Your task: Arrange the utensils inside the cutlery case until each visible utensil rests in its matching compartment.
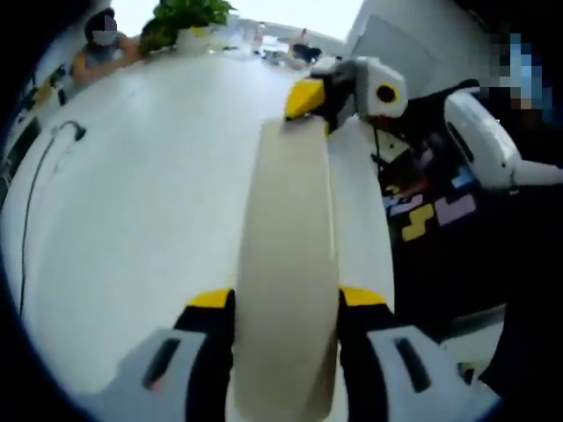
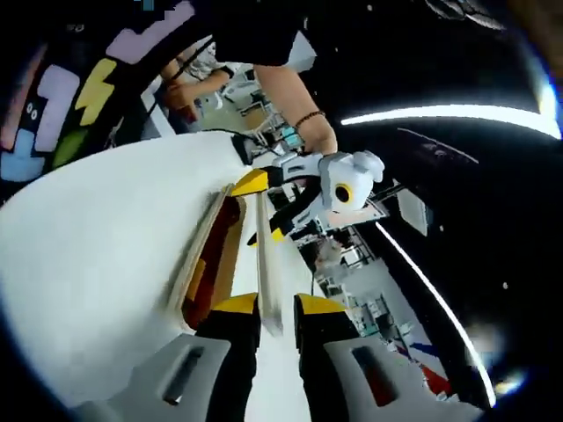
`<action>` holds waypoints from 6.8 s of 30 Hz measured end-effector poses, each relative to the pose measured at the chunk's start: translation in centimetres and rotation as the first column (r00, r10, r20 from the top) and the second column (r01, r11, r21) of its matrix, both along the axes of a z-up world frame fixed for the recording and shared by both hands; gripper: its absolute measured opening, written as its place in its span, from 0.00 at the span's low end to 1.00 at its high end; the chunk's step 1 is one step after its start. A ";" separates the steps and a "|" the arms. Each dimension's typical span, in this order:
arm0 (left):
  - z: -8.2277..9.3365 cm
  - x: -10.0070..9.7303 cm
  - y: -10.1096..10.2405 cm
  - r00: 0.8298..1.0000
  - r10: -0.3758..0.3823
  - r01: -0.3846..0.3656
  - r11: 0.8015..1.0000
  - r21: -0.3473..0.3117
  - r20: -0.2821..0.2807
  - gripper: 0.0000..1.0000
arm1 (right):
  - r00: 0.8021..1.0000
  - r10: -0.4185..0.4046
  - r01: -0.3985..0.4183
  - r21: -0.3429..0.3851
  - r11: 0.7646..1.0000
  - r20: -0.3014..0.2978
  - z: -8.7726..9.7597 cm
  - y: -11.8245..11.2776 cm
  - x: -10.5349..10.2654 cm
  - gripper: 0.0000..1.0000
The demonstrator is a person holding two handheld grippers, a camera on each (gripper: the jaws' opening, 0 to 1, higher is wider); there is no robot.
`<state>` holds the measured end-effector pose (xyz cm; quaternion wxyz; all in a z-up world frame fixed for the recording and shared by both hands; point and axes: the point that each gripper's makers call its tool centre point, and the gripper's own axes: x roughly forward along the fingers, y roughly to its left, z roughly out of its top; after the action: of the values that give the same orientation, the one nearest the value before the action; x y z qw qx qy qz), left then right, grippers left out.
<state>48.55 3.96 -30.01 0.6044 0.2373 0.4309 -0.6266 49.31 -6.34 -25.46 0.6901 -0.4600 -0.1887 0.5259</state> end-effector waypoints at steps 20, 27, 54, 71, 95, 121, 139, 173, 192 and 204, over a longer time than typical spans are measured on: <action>-2.0 -0.1 0.1 1.000 -0.004 0.003 0.998 0.058 0.016 0.48 | 0.971 0.045 -0.040 0.026 0.999 -0.235 -2.7 -0.1 -1.6 0.18; -1.9 -0.2 0.3 1.000 0.006 -0.007 0.998 0.061 0.011 0.48 | 0.952 0.060 -0.055 0.024 0.998 -0.299 -2.7 -0.1 -1.9 0.20; -2.0 0.2 0.3 0.997 0.034 -0.038 0.998 0.054 0.075 0.46 | 0.825 0.030 0.003 0.058 0.998 -0.564 -2.2 -0.7 -0.8 0.36; -2.1 0.2 -0.3 0.998 0.054 -0.055 0.998 0.022 0.044 0.46 | 0.649 -0.097 0.010 -0.119 0.993 -0.754 -4.9 1.0 0.0 0.42; -2.3 0.1 1.2 0.996 0.037 -0.040 0.999 0.028 0.086 0.47 | 0.583 -0.125 -0.022 -0.169 0.985 -0.803 -5.1 0.5 0.2 0.40; -2.3 0.3 1.1 0.995 0.025 -0.029 0.998 0.047 0.095 0.45 | 0.554 -0.274 -0.010 -0.335 0.942 -0.786 -4.4 -1.0 1.1 0.28; -2.4 0.8 0.9 0.993 -0.013 0.008 0.999 0.038 0.120 0.46 | 0.541 -0.575 -0.030 -0.697 0.716 -0.614 -4.9 -0.9 1.2 0.29; 0.1 -0.1 7.6 0.976 0.067 -0.129 0.946 0.298 0.209 0.27 | 0.544 -0.611 -0.039 -0.744 0.667 -0.575 -5.5 -0.3 1.5 0.29; -0.2 -0.1 7.7 0.976 0.051 -0.126 0.926 0.357 0.213 0.27 | 0.551 -0.620 -0.049 -0.763 0.644 -0.558 -5.4 -0.7 0.9 0.29; 0.0 -0.2 7.6 0.975 0.043 -0.129 0.907 0.401 0.216 0.28 | 0.566 -0.627 -0.054 -0.782 0.621 -0.536 -5.3 -0.8 0.7 0.30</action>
<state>48.37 11.56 -29.99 0.6085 0.4028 0.4995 -0.4669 50.04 -7.15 -30.75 0.5400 -0.4457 0.4386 0.5634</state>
